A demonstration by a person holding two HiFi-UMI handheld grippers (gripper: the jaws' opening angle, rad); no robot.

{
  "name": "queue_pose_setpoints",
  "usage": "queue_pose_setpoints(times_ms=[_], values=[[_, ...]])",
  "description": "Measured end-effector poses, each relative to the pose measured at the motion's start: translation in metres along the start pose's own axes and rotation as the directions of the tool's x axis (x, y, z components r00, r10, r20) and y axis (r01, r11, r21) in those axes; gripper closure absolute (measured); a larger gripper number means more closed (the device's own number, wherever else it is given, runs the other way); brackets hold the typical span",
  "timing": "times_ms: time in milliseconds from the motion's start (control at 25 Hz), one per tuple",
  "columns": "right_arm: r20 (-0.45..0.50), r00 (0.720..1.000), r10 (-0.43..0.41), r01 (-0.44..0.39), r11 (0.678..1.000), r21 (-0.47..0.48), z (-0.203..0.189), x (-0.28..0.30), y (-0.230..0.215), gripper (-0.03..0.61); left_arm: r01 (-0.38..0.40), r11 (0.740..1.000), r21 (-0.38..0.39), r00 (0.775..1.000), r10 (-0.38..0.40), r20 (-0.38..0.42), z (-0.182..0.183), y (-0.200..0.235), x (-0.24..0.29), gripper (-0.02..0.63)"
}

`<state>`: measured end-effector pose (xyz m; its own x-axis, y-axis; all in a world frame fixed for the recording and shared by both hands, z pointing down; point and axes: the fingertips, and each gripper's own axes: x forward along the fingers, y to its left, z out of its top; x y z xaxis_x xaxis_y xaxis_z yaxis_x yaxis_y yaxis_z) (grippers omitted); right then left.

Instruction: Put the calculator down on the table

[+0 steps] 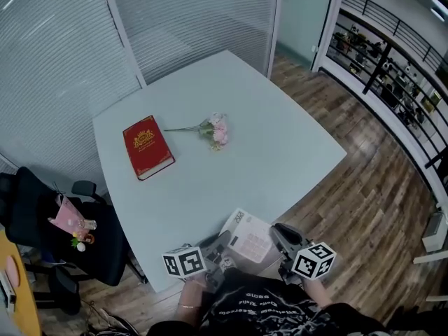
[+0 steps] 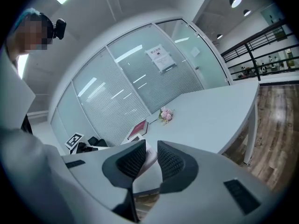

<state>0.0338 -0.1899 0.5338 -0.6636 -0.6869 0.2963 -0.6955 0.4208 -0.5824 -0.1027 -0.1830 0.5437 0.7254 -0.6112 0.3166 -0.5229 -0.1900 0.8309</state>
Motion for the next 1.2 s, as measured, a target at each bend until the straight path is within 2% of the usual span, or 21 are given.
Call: queue_pose_setpoints(times_ms=[280, 520, 800, 880, 1080, 1200], values=[[0.045, 0.998, -0.036, 0.036, 0.999, 0.006, 0.021, 0.030, -0.008, 0.494, 0.023, 0.997, 0.068, 0.999, -0.021, -0.026, 0.040, 0.008, 0.018, 0.543], [0.106, 0.993, -0.052, 0.055, 0.998, -0.027, 0.067, 0.042, -0.016, 0.494, 0.051, 0.992, 0.117, 0.999, -0.049, -0.021, 0.081, -0.010, 0.043, 0.543], [0.117, 0.991, -0.067, 0.072, 0.996, -0.046, 0.111, 0.056, -0.047, 0.492, 0.043, 0.984, 0.172, 0.999, -0.041, -0.016, 0.117, -0.027, 0.087, 0.543], [0.112, 0.991, -0.074, 0.079, 0.996, -0.041, 0.121, 0.063, -0.057, 0.492, 0.039, 0.985, 0.169, 0.999, -0.036, -0.023, 0.127, -0.026, 0.101, 0.541], [0.100, 0.991, -0.087, 0.093, 0.994, -0.054, 0.149, 0.080, -0.088, 0.492, 0.066, 0.993, 0.095, 0.997, -0.061, -0.055, 0.144, -0.021, 0.143, 0.541], [0.089, 0.991, -0.100, 0.105, 0.993, -0.056, 0.162, 0.091, -0.108, 0.492, 0.054, 0.993, 0.102, 0.997, -0.048, -0.060, 0.156, -0.017, 0.167, 0.540]])
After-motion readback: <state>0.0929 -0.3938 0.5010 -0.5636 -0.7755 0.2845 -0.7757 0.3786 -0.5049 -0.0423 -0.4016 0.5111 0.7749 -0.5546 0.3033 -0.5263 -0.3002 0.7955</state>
